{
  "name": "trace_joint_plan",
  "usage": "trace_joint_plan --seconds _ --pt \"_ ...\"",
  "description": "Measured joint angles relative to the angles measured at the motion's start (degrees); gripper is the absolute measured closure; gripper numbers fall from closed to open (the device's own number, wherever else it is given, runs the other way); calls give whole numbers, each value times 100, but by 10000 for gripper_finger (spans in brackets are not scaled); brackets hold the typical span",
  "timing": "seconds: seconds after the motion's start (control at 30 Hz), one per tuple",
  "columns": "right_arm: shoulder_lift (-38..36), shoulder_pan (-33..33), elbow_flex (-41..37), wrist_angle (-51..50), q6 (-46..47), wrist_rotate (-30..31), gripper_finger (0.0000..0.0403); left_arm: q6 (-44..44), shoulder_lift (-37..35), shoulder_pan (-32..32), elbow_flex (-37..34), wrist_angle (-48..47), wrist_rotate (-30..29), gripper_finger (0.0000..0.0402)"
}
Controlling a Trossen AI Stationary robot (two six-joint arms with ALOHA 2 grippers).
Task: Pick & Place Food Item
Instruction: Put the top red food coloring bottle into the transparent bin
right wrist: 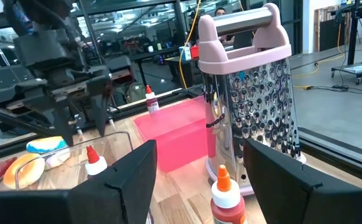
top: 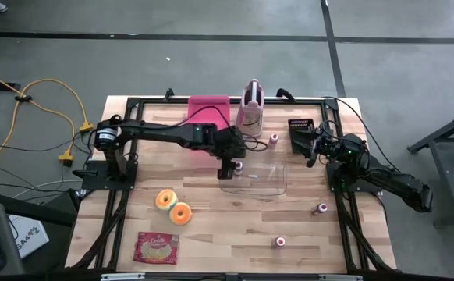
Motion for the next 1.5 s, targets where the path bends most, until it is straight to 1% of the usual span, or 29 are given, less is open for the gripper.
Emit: trace_joint_plan --seconds 0.3,0.57,0.67,0.9,1.03,1.13,1.2,1.37,1.5 --pt "0 -2 -2 -1 0 0 176 -84 -61 -2 0 80 -85 208" --pt "0 0 0 -2 0 0 176 -172 -397 85 0 24 -112 208" --pt "0 -1 -2 -2 0 0 176 -389 -702 125 0 -299 -221 208" --pt "-1 -2 0 -1 0 0 176 -1568 -1582 142 0 -1445 -1417 208" --pt "-2 0 -1 -2 0 0 176 -2272 -1897 187 0 -2251 -1798 208" --pt "-2 0 0 -2 0 0 176 -2694 -2045 369 0 -2868 -1913 208" --pt "-2 0 -1 -2 0 0 176 -2810 -2138 533 0 -3123 -1956 208" --pt "-2 -1 0 -2 0 0 176 -3012 -2212 1076 -2 -3534 -2017 208" --pt "-2 -1 0 -2 0 0 176 -3248 -2226 1464 -95 -3693 -2044 208"
